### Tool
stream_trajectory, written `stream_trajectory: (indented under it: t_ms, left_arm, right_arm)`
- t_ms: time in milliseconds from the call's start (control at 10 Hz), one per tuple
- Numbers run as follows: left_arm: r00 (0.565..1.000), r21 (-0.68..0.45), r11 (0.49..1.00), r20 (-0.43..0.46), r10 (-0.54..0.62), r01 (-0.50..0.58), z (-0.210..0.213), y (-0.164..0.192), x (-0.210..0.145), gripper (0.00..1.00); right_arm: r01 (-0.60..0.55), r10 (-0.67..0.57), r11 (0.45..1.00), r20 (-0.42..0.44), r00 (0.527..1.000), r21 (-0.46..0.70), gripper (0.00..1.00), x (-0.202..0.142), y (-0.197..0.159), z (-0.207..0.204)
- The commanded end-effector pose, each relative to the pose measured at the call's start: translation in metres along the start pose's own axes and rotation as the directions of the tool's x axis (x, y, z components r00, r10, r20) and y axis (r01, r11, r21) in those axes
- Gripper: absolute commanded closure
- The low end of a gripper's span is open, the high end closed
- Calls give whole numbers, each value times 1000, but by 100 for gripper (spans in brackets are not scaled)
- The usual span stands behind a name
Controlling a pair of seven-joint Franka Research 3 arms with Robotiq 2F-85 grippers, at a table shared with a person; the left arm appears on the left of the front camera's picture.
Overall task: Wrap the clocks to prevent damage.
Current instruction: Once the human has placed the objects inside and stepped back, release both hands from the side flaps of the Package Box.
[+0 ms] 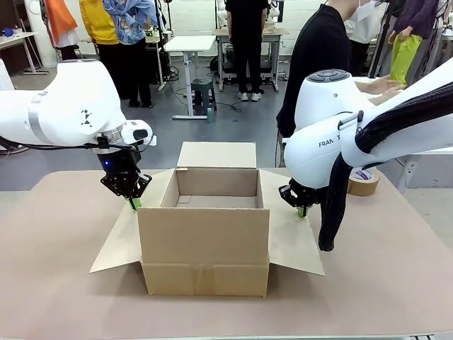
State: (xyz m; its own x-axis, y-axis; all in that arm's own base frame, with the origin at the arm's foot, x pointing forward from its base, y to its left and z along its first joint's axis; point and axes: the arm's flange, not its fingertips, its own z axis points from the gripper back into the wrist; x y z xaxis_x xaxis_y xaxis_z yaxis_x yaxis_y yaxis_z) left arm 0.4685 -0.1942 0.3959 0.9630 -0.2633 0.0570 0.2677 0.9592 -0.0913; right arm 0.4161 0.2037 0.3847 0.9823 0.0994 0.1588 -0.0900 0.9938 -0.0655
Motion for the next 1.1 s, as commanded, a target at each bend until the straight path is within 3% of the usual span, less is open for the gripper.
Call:
stream_trajectory:
  t_ms: [0,1000]
  left_arm:
    - [1000,5,1000,-2,6,-6,-1,0,0,100]
    - [1000,5,1000,-2,6,-6,-1,0,0,100]
  right_arm:
    - [-3,3,1000,0,1000,-7,99,0,0,-1]
    - [-3,3,1000,0,1000,-7,99,0,0,-1]
